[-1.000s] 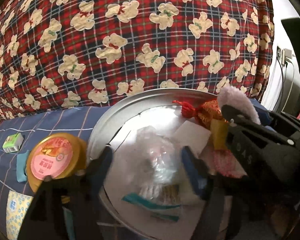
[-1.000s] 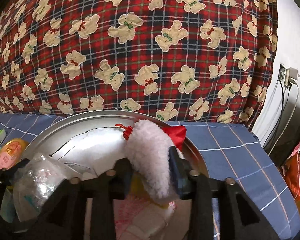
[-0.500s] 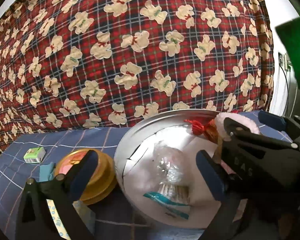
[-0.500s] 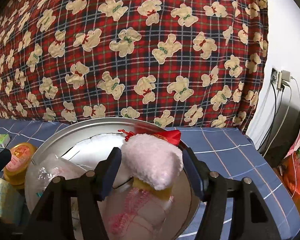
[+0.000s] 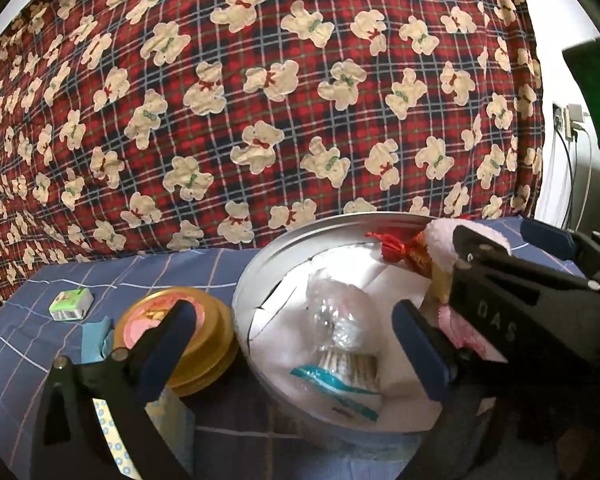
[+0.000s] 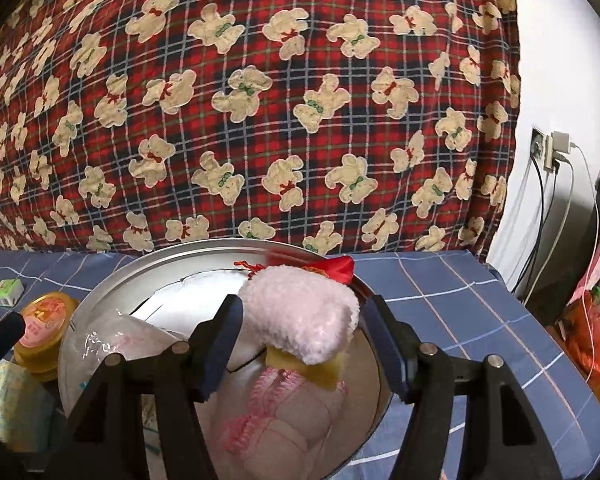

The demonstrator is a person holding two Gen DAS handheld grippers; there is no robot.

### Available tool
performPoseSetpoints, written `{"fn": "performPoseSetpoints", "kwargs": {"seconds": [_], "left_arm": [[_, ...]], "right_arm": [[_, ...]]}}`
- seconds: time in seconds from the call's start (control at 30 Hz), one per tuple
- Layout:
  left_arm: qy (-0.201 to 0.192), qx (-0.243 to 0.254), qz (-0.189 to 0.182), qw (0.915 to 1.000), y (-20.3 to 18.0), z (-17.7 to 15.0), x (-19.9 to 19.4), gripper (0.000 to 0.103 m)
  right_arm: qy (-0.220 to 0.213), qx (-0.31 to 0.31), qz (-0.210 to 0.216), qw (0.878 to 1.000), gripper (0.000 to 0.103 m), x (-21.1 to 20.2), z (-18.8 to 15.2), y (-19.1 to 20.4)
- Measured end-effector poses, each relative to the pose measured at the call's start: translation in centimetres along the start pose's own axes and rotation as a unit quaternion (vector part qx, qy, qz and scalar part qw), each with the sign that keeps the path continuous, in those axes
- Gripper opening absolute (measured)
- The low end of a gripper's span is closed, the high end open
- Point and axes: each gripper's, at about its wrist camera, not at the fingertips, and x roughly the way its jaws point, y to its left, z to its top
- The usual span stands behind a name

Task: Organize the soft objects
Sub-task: 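Lower both tools into the tin and open them to release bag and roll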

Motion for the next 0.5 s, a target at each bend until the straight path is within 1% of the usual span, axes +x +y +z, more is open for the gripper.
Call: {"fn": "performPoseSetpoints", "kwargs": {"seconds": [0.5], "left_arm": [[0.008, 0.01, -0.011, 0.9999, -0.3, -0.6, -1.0, 0.1]], "right_arm": [[0.012, 0.031, -0.01, 0.999, 0.066, -1.1, -1.0, -0.7]]}}
